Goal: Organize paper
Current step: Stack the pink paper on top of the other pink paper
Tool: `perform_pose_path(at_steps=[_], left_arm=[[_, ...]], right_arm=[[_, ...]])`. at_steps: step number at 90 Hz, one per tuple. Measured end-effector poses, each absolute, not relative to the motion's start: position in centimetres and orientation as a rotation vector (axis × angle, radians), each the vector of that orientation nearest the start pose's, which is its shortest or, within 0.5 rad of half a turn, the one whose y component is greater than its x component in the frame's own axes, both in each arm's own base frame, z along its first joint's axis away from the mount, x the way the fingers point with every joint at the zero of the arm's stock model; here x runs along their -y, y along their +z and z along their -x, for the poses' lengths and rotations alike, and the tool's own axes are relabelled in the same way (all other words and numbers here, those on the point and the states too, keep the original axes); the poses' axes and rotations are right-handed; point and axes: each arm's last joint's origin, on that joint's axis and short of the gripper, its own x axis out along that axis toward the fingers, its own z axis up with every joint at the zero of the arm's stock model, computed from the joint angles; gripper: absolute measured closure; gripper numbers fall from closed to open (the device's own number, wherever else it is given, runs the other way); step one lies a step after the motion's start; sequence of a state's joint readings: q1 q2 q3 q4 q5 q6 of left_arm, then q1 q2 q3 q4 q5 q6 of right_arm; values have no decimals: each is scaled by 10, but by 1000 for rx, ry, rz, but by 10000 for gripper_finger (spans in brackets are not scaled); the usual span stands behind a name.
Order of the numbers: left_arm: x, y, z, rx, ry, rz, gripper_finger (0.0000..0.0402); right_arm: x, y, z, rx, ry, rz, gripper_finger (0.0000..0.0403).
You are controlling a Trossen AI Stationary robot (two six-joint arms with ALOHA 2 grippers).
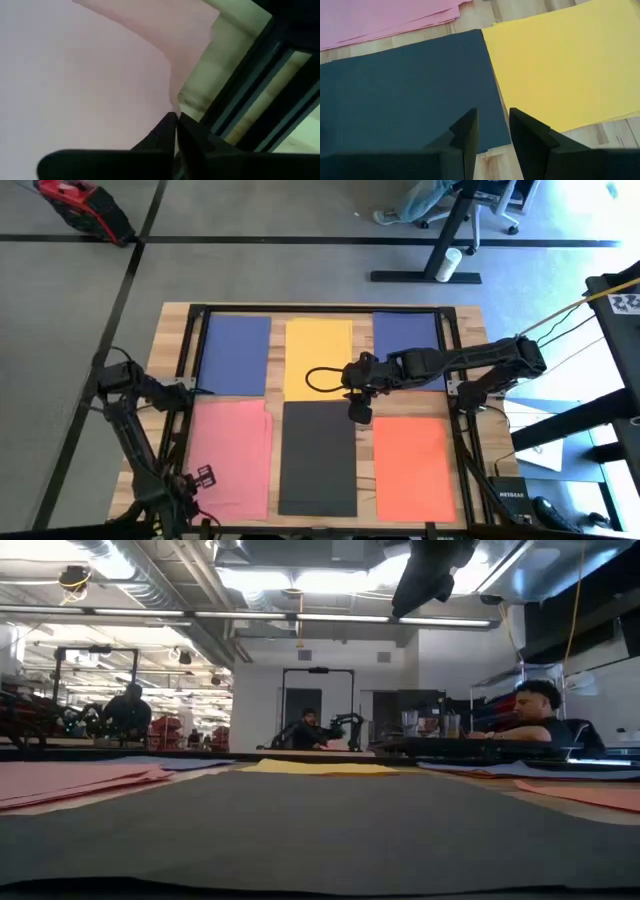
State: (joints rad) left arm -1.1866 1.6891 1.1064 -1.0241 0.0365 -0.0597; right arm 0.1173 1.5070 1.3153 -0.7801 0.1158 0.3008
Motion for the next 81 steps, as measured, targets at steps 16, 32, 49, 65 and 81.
perform_pose_path(at_steps=[16, 32, 49, 65, 81], left_arm=[[265, 186, -110, -1412, -863, -894, 401], [264, 186, -114, -1398, -801, -878, 402], [263, 187, -124, -1374, -725, -826, 402], [260, 187, -136, -1391, -628, -698, 402], [262, 187, -137, -1406, -647, -640, 398]], right_arm=[[-33, 300, -308, -955, -142, -162, 304], [-33, 299, -308, -956, -142, -162, 304], [-33, 299, -308, -955, -142, -163, 304], [-33, 299, -307, -961, -144, -166, 304], [-33, 299, -307, -963, -145, -167, 303]])
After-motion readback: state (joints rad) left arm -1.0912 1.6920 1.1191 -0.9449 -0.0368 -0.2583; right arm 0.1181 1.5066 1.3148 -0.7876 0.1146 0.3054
